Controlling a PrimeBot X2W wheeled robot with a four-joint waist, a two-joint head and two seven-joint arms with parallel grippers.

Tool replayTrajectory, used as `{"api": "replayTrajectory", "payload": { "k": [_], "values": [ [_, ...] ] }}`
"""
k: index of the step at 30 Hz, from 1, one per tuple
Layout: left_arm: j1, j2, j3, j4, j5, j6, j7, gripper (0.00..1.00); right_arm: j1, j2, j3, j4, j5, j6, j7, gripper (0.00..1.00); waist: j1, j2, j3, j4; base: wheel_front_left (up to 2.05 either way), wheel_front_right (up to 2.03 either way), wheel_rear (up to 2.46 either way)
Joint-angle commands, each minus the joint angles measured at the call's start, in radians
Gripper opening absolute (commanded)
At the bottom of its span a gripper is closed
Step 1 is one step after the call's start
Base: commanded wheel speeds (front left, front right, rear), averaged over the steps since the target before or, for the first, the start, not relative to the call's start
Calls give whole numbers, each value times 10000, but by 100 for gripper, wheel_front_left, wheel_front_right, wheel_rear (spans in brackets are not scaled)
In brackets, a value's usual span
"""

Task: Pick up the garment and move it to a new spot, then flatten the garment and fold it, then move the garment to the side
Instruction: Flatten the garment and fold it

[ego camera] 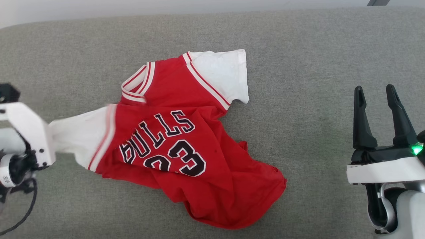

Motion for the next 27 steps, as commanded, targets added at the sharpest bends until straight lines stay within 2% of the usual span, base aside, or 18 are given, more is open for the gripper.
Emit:
{"api": "replayTrajectory", "payload": {
  "k": [1,3,9,13,17,18,19,20,21,27],
  "values": [
    [91,91,-116,-2,188,303,278,0,45,18,84,-33,63,-3,89,100,0,0,12,-4,0,0,0],
    [0,194,-344,-68,361,763,858,0,0,-38,0,26,138,-10,126,100,0,0,29,-18,0,0,0],
    [957,323,-283,-34,-147,1310,1121,0,-78,-223,212,82,312,-2,130,100,0,0,87,-35,0,0,0],
    [1407,201,-179,-97,-429,1464,1046,0,-64,-224,187,40,187,-3,93,100,0,0,83,-38,0,0,0],
    [1535,91,-2,-211,-487,1353,638,0,31,-203,178,20,116,-2,99,100,0,0,20,26,0,0,0],
    [1557,47,108,-225,-481,1329,381,39,57,-192,175,17,88,-3,113,100,0,0,-1,52,0,0,0],
    [1557,47,108,-225,-481,1329,381,39,57,-192,175,17,88,-3,113,100,0,0,-1,52,0,0,0],
    [1596,26,153,-208,-438,1278,171,44,72,-185,169,21,72,-3,130,100,0,0,-24,79,0,0,0],
    [1653,4,175,-186,-438,1207,46,100,82,-179,194,33,55,-2,151,100,0,0,-60,105,0,0,0],
    [1585,128,284,-464,-362,916,-333,100,160,-181,261,28,13,-3,259,100,0,0,-261,291,0,0,0]
  ]
}}
